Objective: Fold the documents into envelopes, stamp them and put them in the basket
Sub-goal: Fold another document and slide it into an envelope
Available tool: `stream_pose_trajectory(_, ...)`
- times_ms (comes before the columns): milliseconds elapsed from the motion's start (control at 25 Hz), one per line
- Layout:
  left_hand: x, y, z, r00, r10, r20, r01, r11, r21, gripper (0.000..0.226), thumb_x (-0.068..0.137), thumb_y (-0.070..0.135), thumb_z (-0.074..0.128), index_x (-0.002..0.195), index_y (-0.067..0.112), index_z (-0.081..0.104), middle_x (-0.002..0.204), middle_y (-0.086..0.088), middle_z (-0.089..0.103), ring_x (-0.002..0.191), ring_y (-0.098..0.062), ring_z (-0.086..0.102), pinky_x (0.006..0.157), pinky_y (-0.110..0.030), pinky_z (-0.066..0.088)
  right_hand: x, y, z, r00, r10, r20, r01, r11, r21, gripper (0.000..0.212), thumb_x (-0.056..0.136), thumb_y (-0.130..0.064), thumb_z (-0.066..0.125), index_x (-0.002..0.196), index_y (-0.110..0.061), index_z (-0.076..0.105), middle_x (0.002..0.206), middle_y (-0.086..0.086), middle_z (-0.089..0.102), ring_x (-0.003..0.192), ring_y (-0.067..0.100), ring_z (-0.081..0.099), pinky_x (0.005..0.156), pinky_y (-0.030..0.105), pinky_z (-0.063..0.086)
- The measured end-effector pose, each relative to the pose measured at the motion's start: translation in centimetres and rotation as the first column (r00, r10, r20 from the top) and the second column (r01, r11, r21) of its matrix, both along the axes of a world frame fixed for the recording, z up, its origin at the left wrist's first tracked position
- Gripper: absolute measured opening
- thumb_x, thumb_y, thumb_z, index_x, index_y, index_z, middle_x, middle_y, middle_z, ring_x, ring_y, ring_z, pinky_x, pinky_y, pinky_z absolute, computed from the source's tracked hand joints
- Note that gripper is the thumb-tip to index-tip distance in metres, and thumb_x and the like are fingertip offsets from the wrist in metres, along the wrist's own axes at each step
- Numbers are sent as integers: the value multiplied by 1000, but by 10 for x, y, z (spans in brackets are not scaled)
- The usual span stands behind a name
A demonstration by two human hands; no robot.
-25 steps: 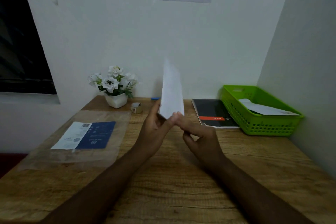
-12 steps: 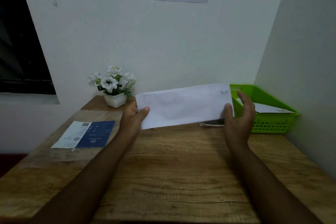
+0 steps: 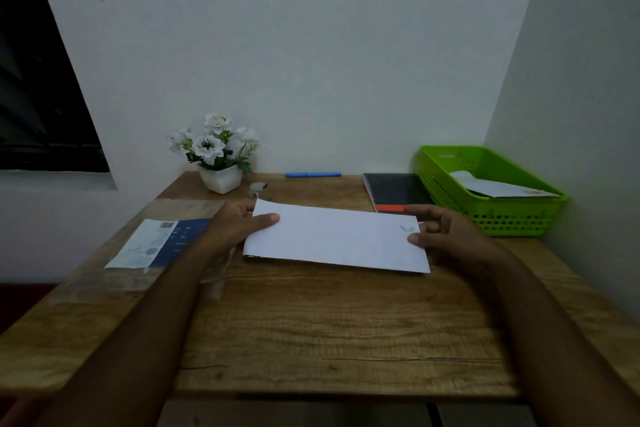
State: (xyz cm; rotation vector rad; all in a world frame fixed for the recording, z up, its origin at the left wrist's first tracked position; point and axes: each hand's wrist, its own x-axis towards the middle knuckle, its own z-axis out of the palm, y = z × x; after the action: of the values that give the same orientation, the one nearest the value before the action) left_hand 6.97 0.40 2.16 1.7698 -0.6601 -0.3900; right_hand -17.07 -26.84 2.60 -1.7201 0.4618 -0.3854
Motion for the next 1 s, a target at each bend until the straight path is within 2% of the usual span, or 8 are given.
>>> stream_pose_trajectory(120,2,10,1,980,-195,-40,199,961,191,35,67,30,79,95,12,70,80,-12,73,54,-19,65,40,-23,47,-10,0,1,999,18,-51,-20,999,-48,48,81,5,70,123,-16,61,102,20,72,75,18,72,55,24,57)
stream_pose_trajectory(200,2,14,4,957,-279,-76,289,927,240,46,59,30,81,99,11,67,77,-16,72,46,-20,61,35,-22,45,-11,-2,2,998,17,-62,-21,997,-71,48,80,5,71,124,-12,61,95,24,69,63,15,68,47,21,51)
stream_pose_trajectory(360,1,13,7,940,-336,-55,335,885,324,56,59,19,85,108,17,59,66,-15,71,40,-20,59,35,-23,47,-11,-5,-3,985,3,-170,-35,983,-183,53,71,3,79,120,-9,63,77,15,65,48,14,56,42,18,45)
stream_pose_trajectory(520,-2,11,9,931,-364,28,312,833,457,57,54,31,85,105,21,61,58,-12,68,36,-17,56,34,-21,43,-11,-7,-5,978,-35,-205,-25,959,-283,54,64,-7,87,114,-18,69,81,3,66,49,6,58,44,18,45)
stream_pose_trajectory(600,-2,10,8,926,-370,70,293,824,485,54,57,32,85,104,24,61,54,-11,67,34,-16,54,32,-20,40,-10,-7,-5,971,-49,-235,-40,933,-359,55,62,-16,90,111,-28,69,92,-2,67,54,0,58,45,15,43)
stream_pose_trajectory(680,-1,10,5,928,-355,111,264,838,477,54,55,35,87,101,28,60,52,-8,65,33,-15,51,31,-20,37,-9,-8,-7,972,-56,-226,-39,918,-396,53,62,-24,90,109,-35,68,104,-9,64,57,-4,59,46,13,43)
stream_pose_trajectory(840,0,8,3,922,-351,165,260,875,408,61,45,43,87,98,29,61,51,-9,64,32,-16,46,35,-22,37,-3,-8,-12,988,-70,-140,7,912,-409,26,81,-28,77,105,-33,68,101,-8,67,54,0,57,47,18,44)
stream_pose_trajectory(1000,1,4,-5,926,-269,264,206,948,243,37,59,39,83,88,23,67,47,-5,56,35,-13,43,38,-23,36,9,-4,-16,997,-73,39,82,809,-581,12,88,-16,69,95,-24,73,92,-1,70,58,-3,51,60,22,42)
